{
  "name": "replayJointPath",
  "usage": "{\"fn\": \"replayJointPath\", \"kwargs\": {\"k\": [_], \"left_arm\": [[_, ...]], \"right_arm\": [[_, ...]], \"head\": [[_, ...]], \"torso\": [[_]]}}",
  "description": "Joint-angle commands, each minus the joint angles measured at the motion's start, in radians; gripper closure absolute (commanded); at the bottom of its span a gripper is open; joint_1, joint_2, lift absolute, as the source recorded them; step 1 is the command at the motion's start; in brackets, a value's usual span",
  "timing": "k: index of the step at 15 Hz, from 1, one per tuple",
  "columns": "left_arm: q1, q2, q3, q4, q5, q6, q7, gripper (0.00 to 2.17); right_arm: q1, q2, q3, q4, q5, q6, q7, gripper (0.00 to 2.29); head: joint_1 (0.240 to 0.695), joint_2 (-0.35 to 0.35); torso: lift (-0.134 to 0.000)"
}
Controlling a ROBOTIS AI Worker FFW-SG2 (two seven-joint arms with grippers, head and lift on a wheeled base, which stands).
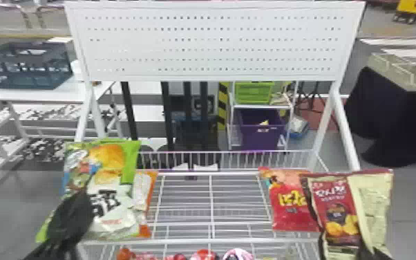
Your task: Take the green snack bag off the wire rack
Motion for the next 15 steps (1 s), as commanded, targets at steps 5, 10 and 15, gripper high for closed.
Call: {"fn": "replayJointPath", "kwargs": {"k": [5,10,15], "left_arm": [[0.216,-0.065,0.112,-0.012,-0.014,-0.239,-0.069,2.14],[0.232,-0.073,0.116,-0.017,-0.018,-0.254,-0.074,2.14],[0.228,-0.073,0.113,-0.017,-0.018,-0.251,-0.074,2.14]], "right_arm": [[0.008,0.001,0.0,-0.005,0.001,0.0,0.001,2.24],[0.006,0.001,0.002,-0.002,0.003,0.0,0.001,2.24],[0.002,-0.002,0.0,0.0,0.001,0.0,-0.001,2.24]], "head": [[0.499,0.0],[0.499,0.0],[0.499,0.0]], "torso": [[0.0],[0.0],[0.0]]}}
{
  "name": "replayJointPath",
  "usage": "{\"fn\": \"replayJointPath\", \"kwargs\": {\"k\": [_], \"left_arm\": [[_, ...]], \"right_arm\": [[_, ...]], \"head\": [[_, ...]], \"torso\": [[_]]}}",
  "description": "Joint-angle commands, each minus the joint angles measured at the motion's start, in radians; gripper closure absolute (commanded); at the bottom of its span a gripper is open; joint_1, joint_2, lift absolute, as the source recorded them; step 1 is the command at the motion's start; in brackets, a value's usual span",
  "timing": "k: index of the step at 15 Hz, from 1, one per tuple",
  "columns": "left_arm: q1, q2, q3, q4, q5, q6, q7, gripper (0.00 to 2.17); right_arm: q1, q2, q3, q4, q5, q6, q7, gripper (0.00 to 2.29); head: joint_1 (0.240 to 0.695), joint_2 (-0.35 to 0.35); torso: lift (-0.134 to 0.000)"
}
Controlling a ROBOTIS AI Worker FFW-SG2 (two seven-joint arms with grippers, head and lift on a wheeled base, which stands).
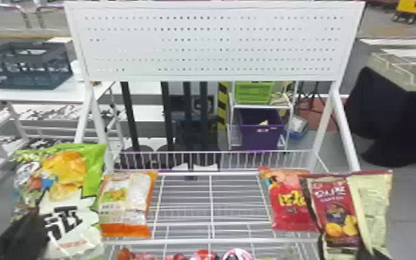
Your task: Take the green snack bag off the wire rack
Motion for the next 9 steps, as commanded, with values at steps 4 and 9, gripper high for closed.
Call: {"fn": "replayJointPath", "kwargs": {"k": [4,9], "left_arm": [[-0.006,0.001,0.001,0.002,0.002,0.001,0.0,2.14],[-0.008,0.001,0.001,0.002,0.002,0.007,0.0,2.14]], "right_arm": [[-0.007,-0.005,0.0,0.004,-0.002,0.0,-0.001,2.24],[-0.008,-0.005,0.0,0.006,-0.002,0.0,-0.001,2.24]], "head": [[0.499,0.0],[0.499,0.0]], "torso": [[0.0],[0.0]]}}
